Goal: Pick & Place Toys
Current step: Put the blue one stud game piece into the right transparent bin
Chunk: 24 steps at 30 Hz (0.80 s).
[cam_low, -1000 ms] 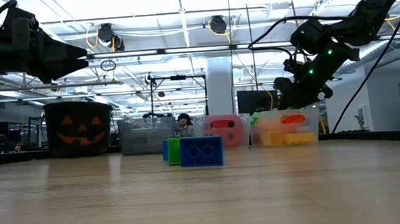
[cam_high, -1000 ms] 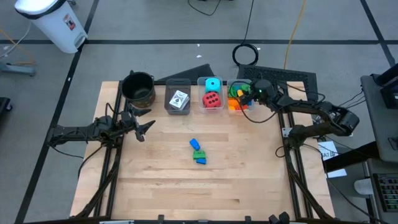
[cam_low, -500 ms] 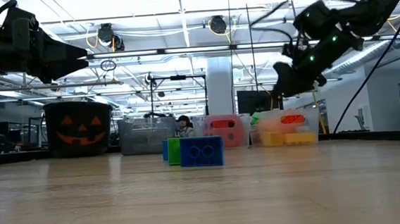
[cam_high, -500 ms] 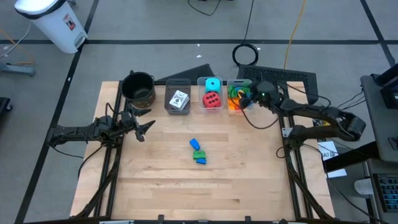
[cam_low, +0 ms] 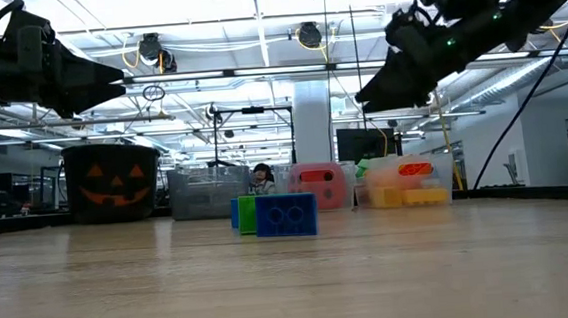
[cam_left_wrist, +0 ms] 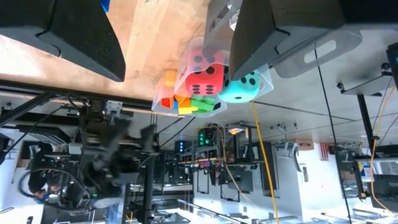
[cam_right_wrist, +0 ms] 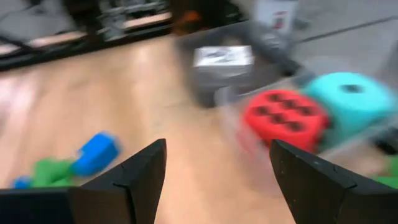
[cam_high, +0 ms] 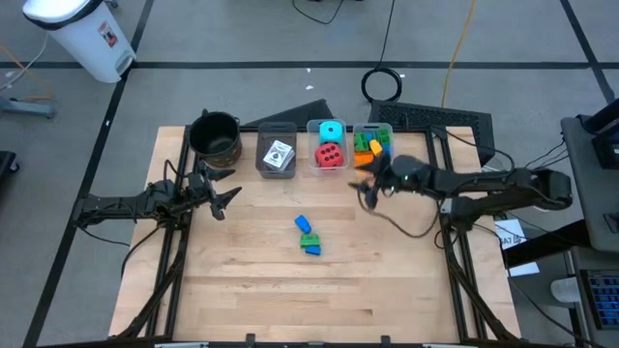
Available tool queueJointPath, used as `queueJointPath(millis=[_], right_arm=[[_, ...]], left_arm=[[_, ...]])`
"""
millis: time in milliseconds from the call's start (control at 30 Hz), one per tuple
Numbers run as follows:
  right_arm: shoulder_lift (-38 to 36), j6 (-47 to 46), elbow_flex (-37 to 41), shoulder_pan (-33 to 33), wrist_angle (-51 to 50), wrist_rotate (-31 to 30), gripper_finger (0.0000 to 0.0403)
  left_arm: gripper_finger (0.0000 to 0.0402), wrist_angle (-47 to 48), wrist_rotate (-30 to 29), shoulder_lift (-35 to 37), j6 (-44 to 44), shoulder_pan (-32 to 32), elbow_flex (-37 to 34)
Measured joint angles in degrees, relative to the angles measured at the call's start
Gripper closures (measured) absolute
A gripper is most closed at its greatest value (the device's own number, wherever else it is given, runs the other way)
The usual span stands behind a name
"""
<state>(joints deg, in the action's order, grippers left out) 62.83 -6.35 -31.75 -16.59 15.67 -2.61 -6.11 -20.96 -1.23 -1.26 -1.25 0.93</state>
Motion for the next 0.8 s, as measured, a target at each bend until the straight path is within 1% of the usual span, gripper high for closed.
queueJointPath(millis=[200,300,367,467,533,800], right_arm=[[3.52,1.1,0.0,10.36,0.1,-0.12,0.0143],[3.91,4.87,0.0,13.59,-0.95,-0.14,0.0143],[3.18,7.36,-0.02,14.63,-1.58,-0.15,0.0145],[-0.45,9.06,-0.04,14.81,-4.21,-0.27,0.015],[-4.12,9.2,-0.07,14.67,-6.86,-0.31,0.0153],[-23.37,9.06,-0.07,13.96,-14.61,-0.33,0.0156]], left_arm=[[0.011,0.0,-0.01,0.0,0.0,0.0,-0.01],[0.011,0.0,-0.01,0.01,0.0,0.0,0.0],[0.011,-0.02,-0.01,0.01,0.0,0.01,0.0],[0.011,0.02,-0.01,-0.01,0.0,0.01,-0.02],[0.011,-0.04,-0.01,0.01,0.0,-0.01,-0.01],[0.011,-0.02,0.0,0.0,0.0,0.0,-0.01]])
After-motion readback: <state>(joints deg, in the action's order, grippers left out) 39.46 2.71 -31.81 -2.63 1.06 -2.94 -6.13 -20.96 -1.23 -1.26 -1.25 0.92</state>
